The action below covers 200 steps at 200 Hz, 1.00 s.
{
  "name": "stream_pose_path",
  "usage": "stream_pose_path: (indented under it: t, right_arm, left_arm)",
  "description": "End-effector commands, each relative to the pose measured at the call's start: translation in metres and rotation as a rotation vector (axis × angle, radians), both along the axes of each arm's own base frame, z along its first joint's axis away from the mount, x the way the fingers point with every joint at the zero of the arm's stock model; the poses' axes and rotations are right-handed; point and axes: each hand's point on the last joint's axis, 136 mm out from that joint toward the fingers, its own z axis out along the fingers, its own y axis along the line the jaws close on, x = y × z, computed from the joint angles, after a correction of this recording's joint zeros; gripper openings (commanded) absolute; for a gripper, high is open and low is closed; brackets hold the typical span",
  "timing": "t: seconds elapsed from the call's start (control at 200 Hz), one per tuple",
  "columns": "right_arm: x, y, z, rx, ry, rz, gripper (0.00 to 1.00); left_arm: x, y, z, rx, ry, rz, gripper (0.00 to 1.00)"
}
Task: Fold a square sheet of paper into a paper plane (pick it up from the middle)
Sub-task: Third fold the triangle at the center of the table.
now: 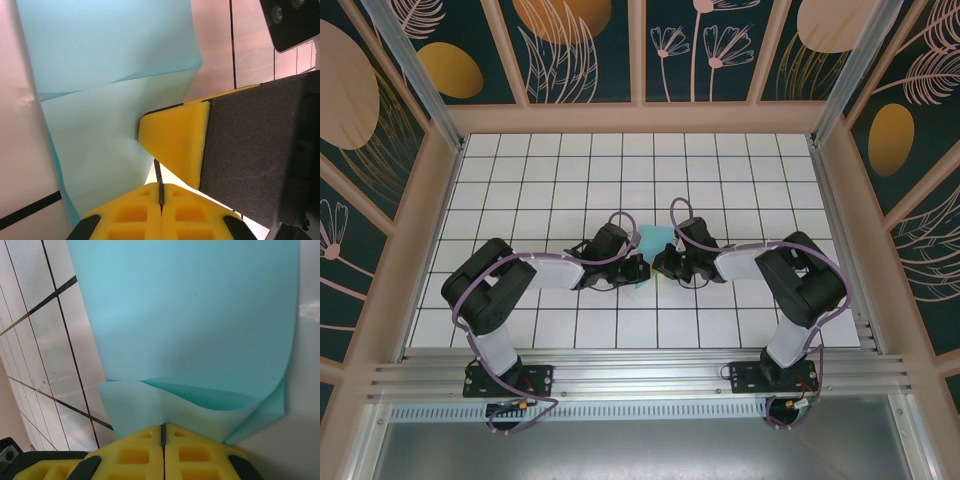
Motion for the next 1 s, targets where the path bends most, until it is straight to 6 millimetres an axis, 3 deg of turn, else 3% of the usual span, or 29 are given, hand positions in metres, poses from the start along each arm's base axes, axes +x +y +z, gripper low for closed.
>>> stream_pose_path:
  t: [0.0, 0.485, 0.741, 0.881, 0.951, 0.996]
  right_arm:
    - [-0.011, -0.019, -0.033, -0.125, 0.076, -0.036, 0.08]
    - [-0.01, -0.02, -0.033, -0.137, 0.08, -0.036, 0.08]
    - [-0.008, -0.02, -0.032, -0.147, 0.078, -0.039, 0.08]
    - [-0.009, -0.022, -0.035, -0.161, 0.087, -0.047, 0.07]
    - [-0.01, -0.022, -0.035, -0.165, 0.088, -0.047, 0.07]
    - [-0.01, -0.023, -0.036, -0.167, 0.089, -0.047, 0.07]
  left_arm:
    - [0.005, 0.003, -0.007, 0.05, -0.013, 0.005, 0.05]
    - [0.001, 0.028, -0.038, 0.214, -0.021, -0.008, 0.05]
    - [-0.014, 0.043, -0.047, 0.261, 0.006, -0.022, 0.05]
    - [-0.014, 0.044, -0.035, 0.249, -0.013, -0.017, 0.06]
    - [-0.011, 0.038, -0.02, 0.21, -0.033, -0.019, 0.08]
    - [-0.007, 0.031, 0.002, 0.16, -0.072, -0.02, 0.09]
